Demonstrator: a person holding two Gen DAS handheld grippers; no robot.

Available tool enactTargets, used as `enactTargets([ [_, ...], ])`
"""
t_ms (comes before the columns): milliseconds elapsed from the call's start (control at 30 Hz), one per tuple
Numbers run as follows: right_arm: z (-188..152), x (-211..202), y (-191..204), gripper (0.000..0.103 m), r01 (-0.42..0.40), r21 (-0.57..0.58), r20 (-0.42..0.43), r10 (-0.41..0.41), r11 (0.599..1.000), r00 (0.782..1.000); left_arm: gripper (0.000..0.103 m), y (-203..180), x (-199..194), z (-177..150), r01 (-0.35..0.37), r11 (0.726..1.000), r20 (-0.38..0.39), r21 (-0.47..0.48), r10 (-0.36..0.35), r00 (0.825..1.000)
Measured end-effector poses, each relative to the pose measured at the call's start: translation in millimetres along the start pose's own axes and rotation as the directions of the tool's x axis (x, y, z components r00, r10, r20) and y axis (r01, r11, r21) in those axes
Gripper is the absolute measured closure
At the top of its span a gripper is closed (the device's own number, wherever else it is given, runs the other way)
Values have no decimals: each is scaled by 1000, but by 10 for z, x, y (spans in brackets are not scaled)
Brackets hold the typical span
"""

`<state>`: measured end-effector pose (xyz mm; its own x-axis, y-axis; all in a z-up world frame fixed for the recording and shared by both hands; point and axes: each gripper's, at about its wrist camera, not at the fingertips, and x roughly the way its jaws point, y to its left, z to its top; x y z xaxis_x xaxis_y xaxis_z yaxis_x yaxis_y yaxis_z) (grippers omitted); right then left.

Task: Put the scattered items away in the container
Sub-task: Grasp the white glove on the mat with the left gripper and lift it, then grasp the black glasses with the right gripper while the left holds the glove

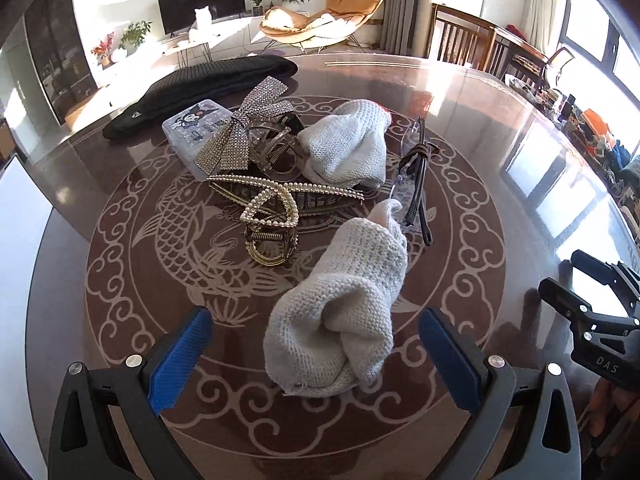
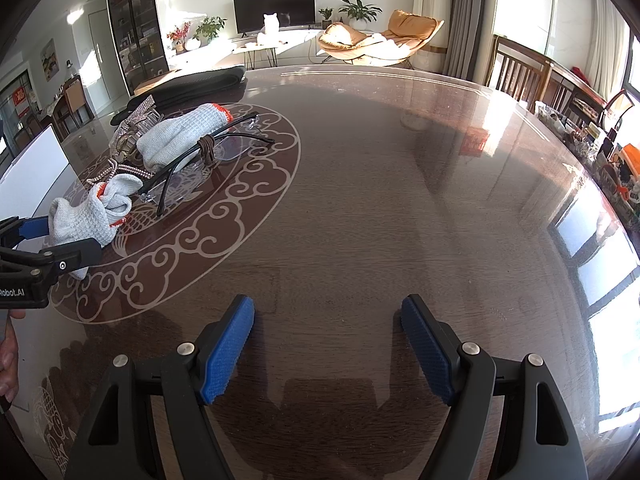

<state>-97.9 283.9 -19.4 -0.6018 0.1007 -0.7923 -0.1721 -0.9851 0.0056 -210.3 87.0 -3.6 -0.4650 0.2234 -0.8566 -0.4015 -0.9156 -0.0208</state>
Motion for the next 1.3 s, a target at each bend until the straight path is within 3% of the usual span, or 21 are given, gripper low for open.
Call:
enactTargets([
  [67,0,1,1,25,1,-1,0,-1,1000,1000,0,18,86,-22,13,1000,-27,-16,-14,1000],
  [133,-2,2,3,25,2,-1,0,-2,1000,1000,0,-14,68,-79,0,1000,6,14,0,1000],
  [200,-2,2,1,25,2,-1,0,-2,1000,1000,10,-41,34,-134,-10,999,44,33,9,999],
  [267,-2,1,1,25,2,-1,0,-2,1000,1000,53,-24,-39,-172,-15,1000,88,18,13,996],
  [300,-2,1,1,25,2,-1,0,-2,1000,1000,64,-3,-67,-192,-24,1000,96,2,24,995],
  [333,-3,2,2,25,2,-1,0,-2,1000,1000,67,29,-95,-219,-18,1000,98,-21,20,995],
  [500,-2,1,1,25,2,-1,0,-2,1000,1000,69,257,-328,-582,-19,994,115,-112,32,993],
  [700,-3,2,2,25,5,-4,0,-5,1000,1000,69,624,-600,-1097,-145,968,111,-206,170,979],
  [833,21,9,-9,25,-9,13,-1,9,1000,1000,69,757,-643,-1174,-119,959,128,-257,156,980],
  [900,156,37,-59,26,-129,78,-19,131,989,991,69,770,-649,-1169,-112,959,132,-261,150,980],
  [967,361,126,-83,26,-278,196,-39,291,940,956,69,789,-652,-1168,-100,958,138,-270,141,980],
  [1067,687,279,88,26,-347,282,-46,374,895,926,69,816,-665,-1179,-80,956,146,-282,125,981],
  [1300,989,600,560,26,-239,359,-90,288,902,953,69,817,-669,-1187,-75,956,149,-285,122,981],
])
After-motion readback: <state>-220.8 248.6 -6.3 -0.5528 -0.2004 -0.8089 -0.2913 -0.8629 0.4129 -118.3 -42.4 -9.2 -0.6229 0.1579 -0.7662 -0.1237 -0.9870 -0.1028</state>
